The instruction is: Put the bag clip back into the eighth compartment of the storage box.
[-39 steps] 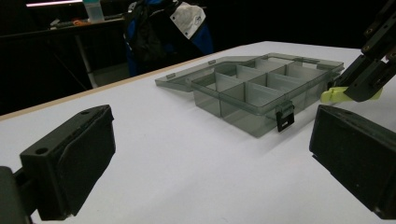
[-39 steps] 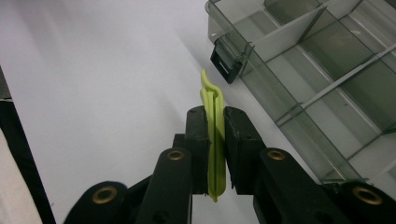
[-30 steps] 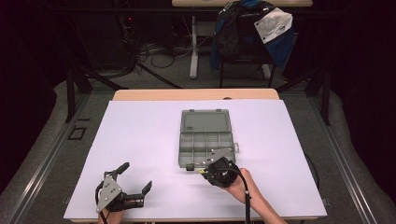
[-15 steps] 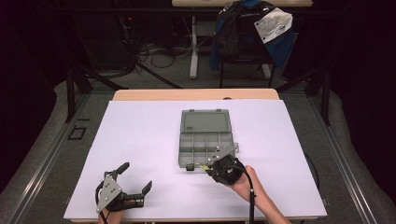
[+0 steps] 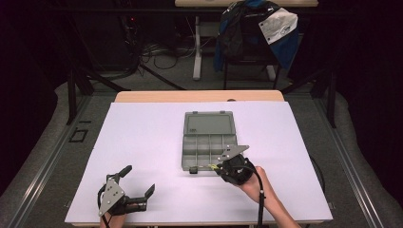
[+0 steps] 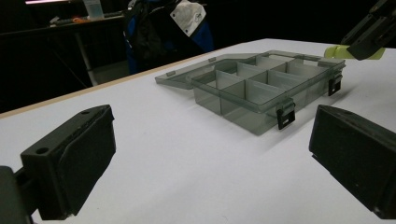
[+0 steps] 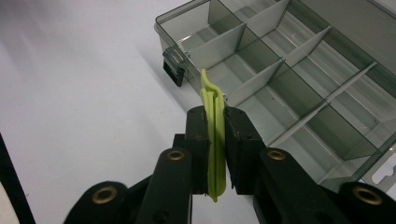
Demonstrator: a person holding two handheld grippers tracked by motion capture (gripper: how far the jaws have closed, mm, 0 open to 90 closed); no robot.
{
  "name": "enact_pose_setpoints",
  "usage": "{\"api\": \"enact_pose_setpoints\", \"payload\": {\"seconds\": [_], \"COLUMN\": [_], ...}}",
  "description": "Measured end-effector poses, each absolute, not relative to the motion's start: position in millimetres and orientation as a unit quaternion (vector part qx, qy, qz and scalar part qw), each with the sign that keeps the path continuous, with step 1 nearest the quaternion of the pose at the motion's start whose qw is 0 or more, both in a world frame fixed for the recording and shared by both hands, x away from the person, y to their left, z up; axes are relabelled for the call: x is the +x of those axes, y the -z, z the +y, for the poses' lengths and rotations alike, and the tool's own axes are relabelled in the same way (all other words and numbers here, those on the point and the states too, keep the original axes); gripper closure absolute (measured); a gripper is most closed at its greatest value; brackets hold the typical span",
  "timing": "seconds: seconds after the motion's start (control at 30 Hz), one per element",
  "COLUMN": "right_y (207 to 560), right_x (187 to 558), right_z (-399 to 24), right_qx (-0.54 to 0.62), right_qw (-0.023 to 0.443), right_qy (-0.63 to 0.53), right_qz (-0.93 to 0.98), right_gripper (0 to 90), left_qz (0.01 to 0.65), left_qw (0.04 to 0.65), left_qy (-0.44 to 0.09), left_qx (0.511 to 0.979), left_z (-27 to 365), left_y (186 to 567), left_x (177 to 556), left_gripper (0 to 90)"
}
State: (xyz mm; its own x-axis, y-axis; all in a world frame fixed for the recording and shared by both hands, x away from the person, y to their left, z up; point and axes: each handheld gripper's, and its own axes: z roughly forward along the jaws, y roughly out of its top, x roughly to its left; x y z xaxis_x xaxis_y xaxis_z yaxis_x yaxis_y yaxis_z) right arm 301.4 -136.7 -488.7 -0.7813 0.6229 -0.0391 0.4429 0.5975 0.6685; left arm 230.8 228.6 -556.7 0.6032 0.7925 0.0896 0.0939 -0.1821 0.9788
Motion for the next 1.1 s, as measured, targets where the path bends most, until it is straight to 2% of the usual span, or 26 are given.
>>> {"api": "enact_pose_setpoints", "payload": {"seconds": [1.1], "right_y": [479], "right_x": [308], "right_z": [-158], "right_qx": [0.318], "right_qw": [0.148], "right_qy": [-0.332], "right_qz": [0.876], "right_gripper": [80.6], "left_qz": [0.317], "left_qw": [0.556], "left_qy": [-0.313], "left_qx": [0.701], "left_z": [228], "left_y": [557], "left_x": [231], "left_gripper": [0.4]}}
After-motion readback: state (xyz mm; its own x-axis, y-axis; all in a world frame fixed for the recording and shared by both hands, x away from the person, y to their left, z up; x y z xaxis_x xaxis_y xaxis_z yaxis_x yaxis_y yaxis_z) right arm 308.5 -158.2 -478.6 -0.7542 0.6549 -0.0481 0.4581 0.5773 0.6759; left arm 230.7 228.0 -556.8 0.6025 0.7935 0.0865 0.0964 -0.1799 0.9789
